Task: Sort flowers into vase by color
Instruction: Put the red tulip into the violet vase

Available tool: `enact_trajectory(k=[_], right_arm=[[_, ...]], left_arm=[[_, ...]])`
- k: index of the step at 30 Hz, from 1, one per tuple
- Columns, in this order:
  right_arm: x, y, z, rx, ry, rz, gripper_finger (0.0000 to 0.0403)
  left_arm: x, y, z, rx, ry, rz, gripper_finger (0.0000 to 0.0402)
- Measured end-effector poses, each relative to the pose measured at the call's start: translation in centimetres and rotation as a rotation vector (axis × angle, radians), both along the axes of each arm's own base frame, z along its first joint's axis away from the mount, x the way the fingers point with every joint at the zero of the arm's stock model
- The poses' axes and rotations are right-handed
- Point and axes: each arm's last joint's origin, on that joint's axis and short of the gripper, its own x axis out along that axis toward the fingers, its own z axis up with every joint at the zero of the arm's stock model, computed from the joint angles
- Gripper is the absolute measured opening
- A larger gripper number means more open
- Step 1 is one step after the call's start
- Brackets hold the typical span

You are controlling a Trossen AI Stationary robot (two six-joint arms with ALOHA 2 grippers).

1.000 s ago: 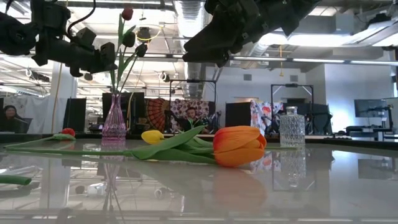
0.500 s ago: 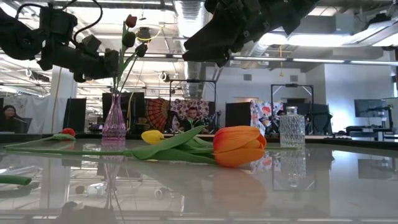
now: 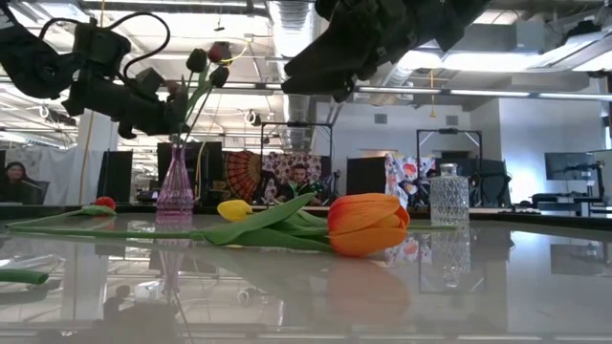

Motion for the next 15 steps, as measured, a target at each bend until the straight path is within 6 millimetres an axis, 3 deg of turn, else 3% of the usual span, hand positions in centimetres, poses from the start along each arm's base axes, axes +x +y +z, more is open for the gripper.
enact_trajectory(k=[15], right_arm=[[-0.01,-0.07,-0.04,-0.006,0.003,0.001,0.0219]], left_arm=[[0.51,-0.33,-0.03,0.000,0.005,-0.046,0.0000]])
